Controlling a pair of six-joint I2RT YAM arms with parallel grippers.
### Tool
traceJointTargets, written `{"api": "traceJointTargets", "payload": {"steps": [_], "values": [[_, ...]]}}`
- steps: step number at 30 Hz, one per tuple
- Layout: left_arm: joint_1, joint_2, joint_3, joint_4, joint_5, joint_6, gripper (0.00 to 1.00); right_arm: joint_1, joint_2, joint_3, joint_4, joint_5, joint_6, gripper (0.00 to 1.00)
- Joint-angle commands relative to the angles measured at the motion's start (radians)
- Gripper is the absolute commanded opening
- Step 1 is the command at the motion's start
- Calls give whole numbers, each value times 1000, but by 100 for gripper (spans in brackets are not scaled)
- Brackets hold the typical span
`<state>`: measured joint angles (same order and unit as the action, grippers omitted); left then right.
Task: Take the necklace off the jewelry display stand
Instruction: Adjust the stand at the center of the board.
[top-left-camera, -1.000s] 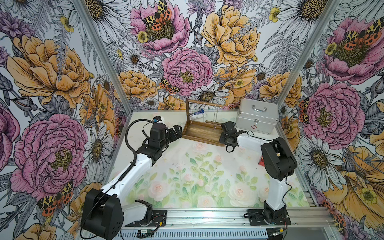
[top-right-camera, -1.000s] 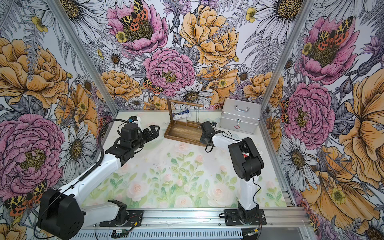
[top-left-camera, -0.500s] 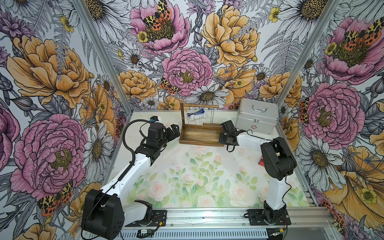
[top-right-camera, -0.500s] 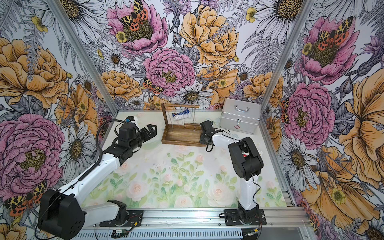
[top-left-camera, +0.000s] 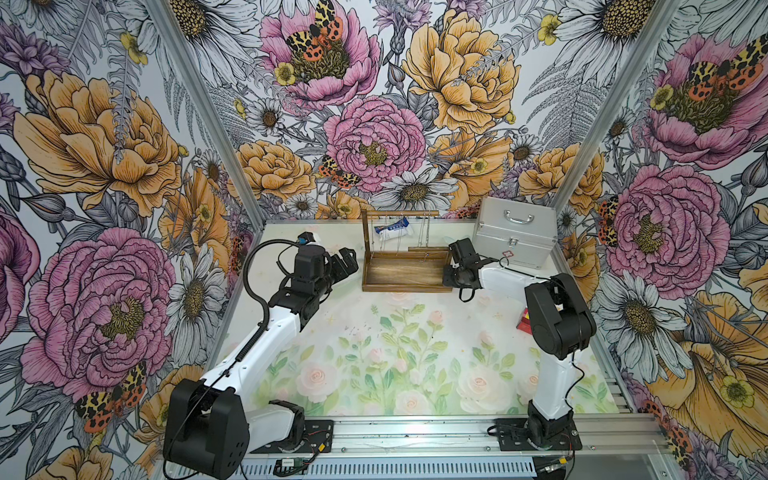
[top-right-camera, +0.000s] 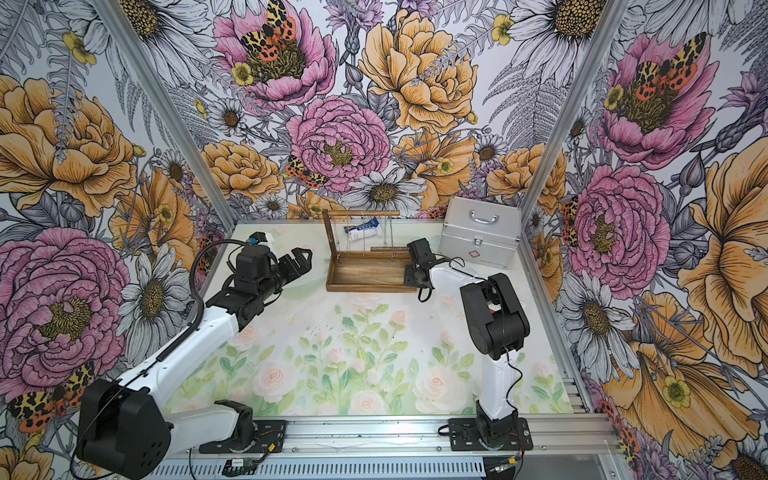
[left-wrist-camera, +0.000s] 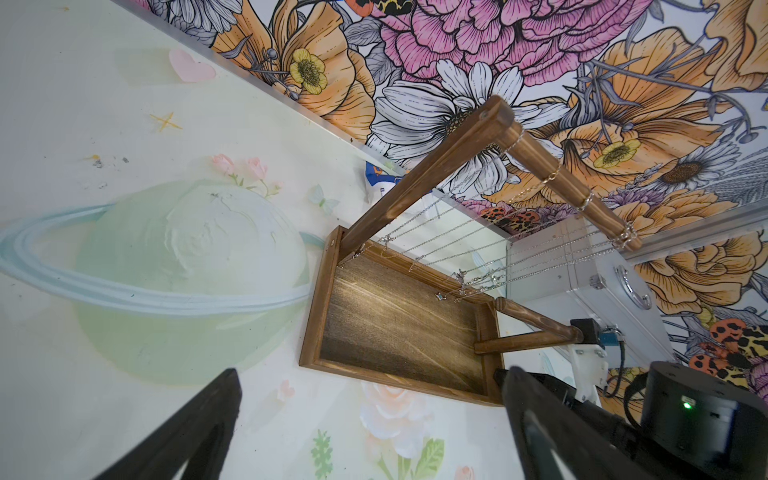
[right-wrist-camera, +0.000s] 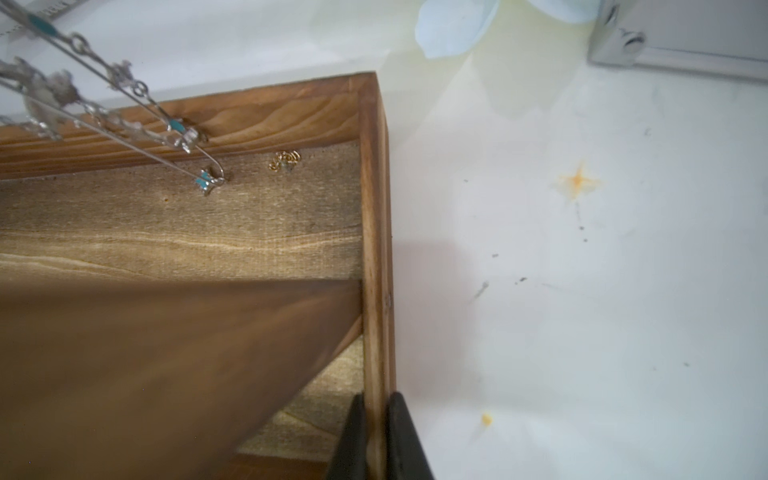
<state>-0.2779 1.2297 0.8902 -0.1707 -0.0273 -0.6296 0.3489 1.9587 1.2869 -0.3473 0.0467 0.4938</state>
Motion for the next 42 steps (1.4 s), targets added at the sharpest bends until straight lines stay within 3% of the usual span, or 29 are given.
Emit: {"api": "traceJointTargets", "payload": {"steps": [1,10,25,35,42], "values": [[13,7,24,-10,27,-6,99,-8,-24,-11,-32,5,-39,9],[18,8,25,-10,32,-9,99,-16,-50,-23,-30,2,-45,17],[20,5,24,-10,37,-11,99,-3,-187,-68,-25,-18,-11,47],[61,-14,22,-9,50,-44,99,-3,-453,-237,54,-38,-18,60],[106,-51,12,-7,38,-52,99,-55,-757,-467,284,-87,-57,64]]}}
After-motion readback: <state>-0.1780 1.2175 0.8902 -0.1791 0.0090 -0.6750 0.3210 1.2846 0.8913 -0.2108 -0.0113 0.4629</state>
